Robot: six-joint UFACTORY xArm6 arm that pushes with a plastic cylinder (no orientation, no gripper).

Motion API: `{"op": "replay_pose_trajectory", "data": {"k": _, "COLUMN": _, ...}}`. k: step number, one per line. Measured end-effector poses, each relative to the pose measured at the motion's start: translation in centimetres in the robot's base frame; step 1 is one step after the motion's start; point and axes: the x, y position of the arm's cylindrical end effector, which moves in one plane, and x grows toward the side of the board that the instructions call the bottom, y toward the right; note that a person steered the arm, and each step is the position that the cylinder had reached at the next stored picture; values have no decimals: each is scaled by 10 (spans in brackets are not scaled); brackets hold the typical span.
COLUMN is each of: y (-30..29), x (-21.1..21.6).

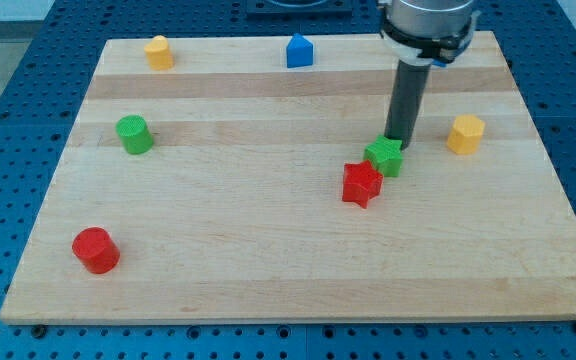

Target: Move the red star to the bottom right

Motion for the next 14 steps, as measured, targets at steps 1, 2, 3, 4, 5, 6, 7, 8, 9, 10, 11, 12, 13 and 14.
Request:
{"op": "replay_pose_trajectory", "data": {"k": 1, "y": 18, "x": 2}}
{"op": "replay_pose_trajectory", "data": {"k": 2, "y": 18, "x": 18}}
{"op": "replay_pose_trajectory", "data": {"k": 3, "y": -4, "x": 24}}
{"op": "replay_pose_trajectory", "data": {"k": 4, "y": -41, "x": 23}}
{"op": "replay_pose_trajectory", "data": {"k": 5, "y": -71, "x": 23}}
{"op": "replay_pose_trajectory", "data": {"k": 6, "y": -73, "x": 10}}
{"op": "replay_pose_trajectory", "data": {"k": 7, "y": -90, "x": 2}}
{"op": "replay_pose_trajectory", "data": {"k": 8, "y": -106, "x": 10}}
{"op": "replay_pose_trajectory", "data": {"k": 9, "y": -121, "x": 30}}
{"op": "replay_pose_trajectory", "data": {"k": 10, "y": -138, "x": 36}}
{"op": "replay_pose_trajectory", "data": {"k": 11, "y": -162, "x": 37}}
{"op": "replay_pose_trajectory", "data": {"k": 12, "y": -171, "x": 51}}
{"op": "replay_pose_trajectory", "data": {"k": 13, "y": -169, "x": 64}}
{"op": "replay_pose_trajectory", "data": {"k": 14, "y": -160, "x": 65}}
